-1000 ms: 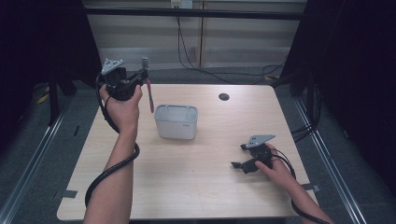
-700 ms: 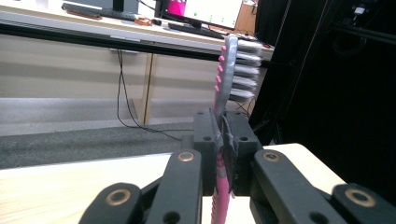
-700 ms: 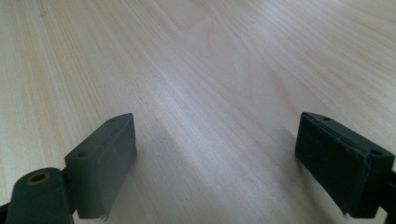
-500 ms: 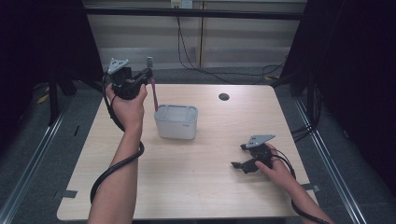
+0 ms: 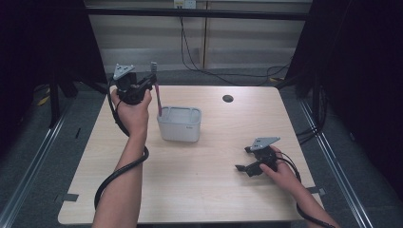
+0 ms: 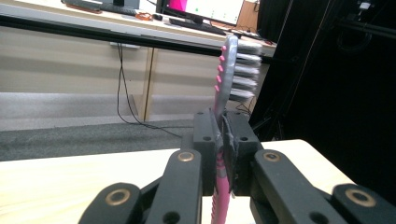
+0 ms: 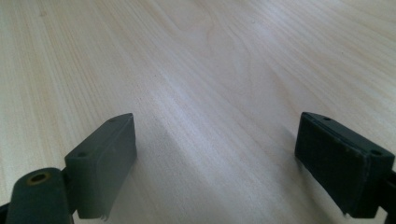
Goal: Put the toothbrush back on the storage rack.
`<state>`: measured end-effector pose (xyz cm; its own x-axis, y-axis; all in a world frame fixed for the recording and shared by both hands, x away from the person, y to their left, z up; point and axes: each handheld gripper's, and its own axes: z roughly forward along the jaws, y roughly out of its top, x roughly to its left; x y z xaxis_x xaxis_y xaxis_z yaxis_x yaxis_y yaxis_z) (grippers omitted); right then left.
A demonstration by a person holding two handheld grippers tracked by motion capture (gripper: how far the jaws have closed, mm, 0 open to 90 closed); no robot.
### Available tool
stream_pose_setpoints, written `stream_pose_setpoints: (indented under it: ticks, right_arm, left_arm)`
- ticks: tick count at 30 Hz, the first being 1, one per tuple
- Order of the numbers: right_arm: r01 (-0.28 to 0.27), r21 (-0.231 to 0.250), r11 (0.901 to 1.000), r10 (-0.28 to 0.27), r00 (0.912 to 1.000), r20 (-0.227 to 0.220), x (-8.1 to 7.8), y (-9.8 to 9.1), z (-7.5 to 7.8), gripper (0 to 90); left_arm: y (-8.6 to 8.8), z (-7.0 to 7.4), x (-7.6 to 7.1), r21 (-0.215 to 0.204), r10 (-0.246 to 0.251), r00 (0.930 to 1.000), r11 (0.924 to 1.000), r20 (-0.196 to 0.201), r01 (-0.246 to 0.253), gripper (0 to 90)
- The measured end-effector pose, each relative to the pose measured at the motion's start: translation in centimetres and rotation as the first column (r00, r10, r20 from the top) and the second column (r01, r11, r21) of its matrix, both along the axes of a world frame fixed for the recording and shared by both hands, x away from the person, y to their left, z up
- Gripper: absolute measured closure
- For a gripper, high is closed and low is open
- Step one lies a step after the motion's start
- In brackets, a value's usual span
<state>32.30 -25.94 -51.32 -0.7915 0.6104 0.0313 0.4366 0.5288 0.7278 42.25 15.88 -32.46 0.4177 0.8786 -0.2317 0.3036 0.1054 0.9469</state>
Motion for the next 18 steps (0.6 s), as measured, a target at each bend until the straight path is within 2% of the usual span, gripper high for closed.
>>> stream_pose_setpoints:
  ticks: [18]
  right_arm:
    - [0.001, 0.0, 1.0, -0.001, 1.0, -0.004, 0.0, 0.0, 0.0, 12.3]
  left_arm:
    - [-0.3, -1.2, 0.0, -0.003, 0.007, 1.0, 1.0, -0.004, -0.007, 84.5]
